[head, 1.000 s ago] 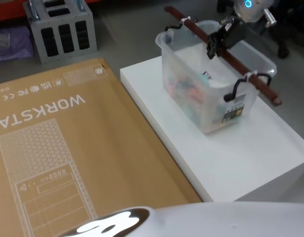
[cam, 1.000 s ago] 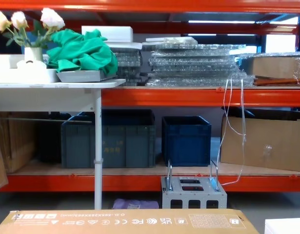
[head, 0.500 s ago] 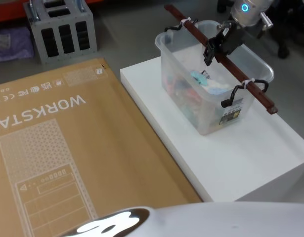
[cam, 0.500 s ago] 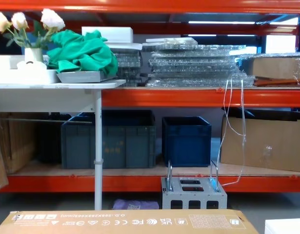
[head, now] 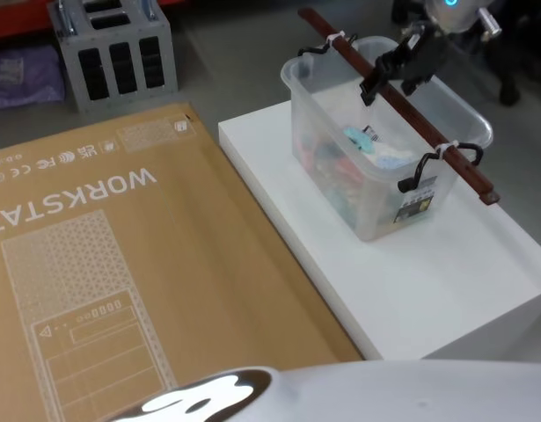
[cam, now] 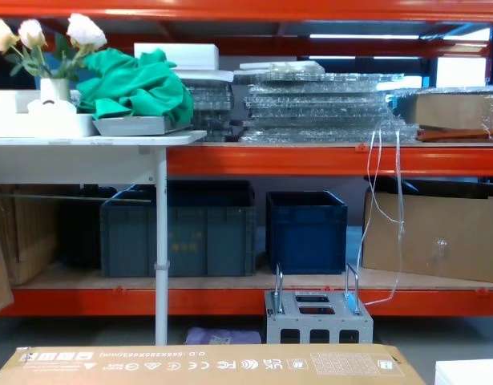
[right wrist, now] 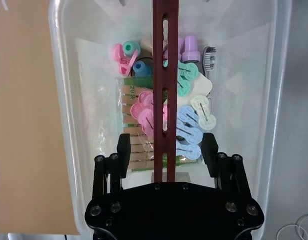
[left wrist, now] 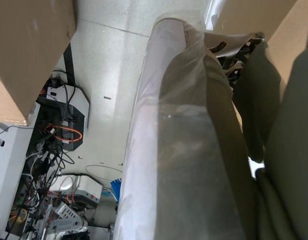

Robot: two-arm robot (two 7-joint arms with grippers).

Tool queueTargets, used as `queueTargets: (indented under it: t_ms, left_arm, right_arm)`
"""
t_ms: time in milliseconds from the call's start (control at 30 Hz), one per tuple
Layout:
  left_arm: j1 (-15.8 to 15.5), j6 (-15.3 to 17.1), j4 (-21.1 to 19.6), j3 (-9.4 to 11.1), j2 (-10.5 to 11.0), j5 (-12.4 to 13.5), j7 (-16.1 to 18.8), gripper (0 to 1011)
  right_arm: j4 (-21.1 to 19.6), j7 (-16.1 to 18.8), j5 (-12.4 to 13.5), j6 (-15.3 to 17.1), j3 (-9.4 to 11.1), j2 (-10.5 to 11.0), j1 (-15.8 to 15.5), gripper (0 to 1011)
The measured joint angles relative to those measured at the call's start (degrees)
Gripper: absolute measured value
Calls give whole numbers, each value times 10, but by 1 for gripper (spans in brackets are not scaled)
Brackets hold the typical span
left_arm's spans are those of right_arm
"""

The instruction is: Use one hand to grasp the basket and place it at the designated location.

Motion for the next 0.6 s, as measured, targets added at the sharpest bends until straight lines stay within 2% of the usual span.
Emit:
queueTargets:
  t_ms: [233, 600]
  left_arm:
    - [0, 0, 0, 0, 0, 0, 0, 0]
    - [0, 0, 0, 0, 0, 0, 0, 0]
  right_arm:
    - [-43, 9, 11, 7, 19, 27, 3, 998]
    - [-123, 9, 33, 28, 61, 82, 1, 1000]
